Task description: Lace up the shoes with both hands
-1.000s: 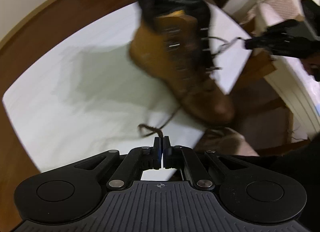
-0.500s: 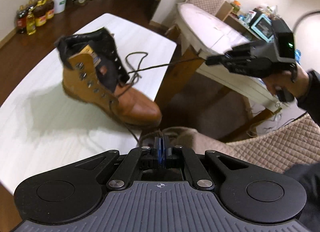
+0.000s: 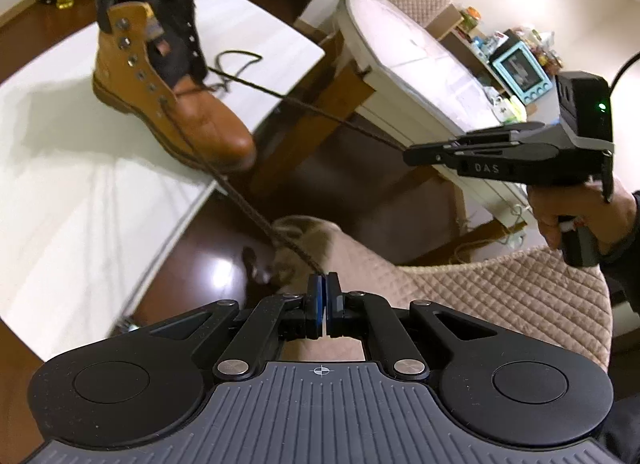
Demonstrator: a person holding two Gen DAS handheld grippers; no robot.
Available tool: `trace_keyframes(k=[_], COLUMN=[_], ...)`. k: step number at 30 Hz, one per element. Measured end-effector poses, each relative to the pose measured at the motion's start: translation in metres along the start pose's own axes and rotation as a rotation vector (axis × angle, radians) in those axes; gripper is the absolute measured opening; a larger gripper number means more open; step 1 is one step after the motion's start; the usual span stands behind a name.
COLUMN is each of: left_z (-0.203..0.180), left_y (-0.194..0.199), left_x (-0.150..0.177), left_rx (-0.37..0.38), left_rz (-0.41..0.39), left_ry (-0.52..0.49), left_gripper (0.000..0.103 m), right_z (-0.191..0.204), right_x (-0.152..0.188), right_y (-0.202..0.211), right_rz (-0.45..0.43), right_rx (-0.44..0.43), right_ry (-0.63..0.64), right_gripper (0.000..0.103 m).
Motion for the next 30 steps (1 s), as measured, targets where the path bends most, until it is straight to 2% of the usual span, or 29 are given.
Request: trace_keyframes(k=[4, 7, 10, 12, 15, 18, 22, 30], left_z=[-0.01, -0.032, -0.051, -0.075, -0.105, -0.139, -0.171, -0.216], left_y=[-0.003, -0.006, -0.007, -0.012, -0.023, -0.038, -0.052, -0.073], left_x=[0.013, 0.028, 0.039, 0.056, 0.077, 0.1, 0.115, 0.137], left_rx=[-0.026, -0.06, -0.095, -0.139, -0.184, -0.195, -0.207, -0.165], left_rz=[-0.029, -0.085, -0.136, -0.195, -0.234, -0.23, -0.205, -0.166], left_ry=[0.019, 0.034, 0.048, 0.089, 0.132, 0.166, 0.138, 0.084], left_gripper=[0.001, 0.001, 0.001, 0.001, 0.001, 0.001, 0.001, 0.001], right_z=[0.004, 0.004, 0.002, 0.001, -0.003, -0.013, -0.031, -0.054], right_x=[0.026, 0.044, 0.063, 0.075, 0.095, 0.12, 0.157, 0.211], right_y=[0.014, 0.025, 0.037, 0.046, 0.061, 0.073, 0.086, 0.112], right_rz=[0.019, 0.017, -0.009, -0.029, -0.057, -0.059, -0.027, 0.013], right_rx=[-0.017, -0.046, -0.096, -0.141, -0.21, -0.26, -0.295, -0.283], right_ry=[0.008, 0.015, 0.04, 0.068, 0.125, 0.169, 0.189, 0.17], right_gripper=[0.002, 0.002, 0.002, 0.002, 0.002, 0.002, 0.002, 0.002])
Point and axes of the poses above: each gripper's, at about its wrist camera, not at the fingertips, and y roughly against the way its jaws point, z to its left, x to its underside, the point moved 10 cm from there along -y, roughly the way its jaws point, and after that the axes turned 9 degrees about y, right-handed, at the moved point
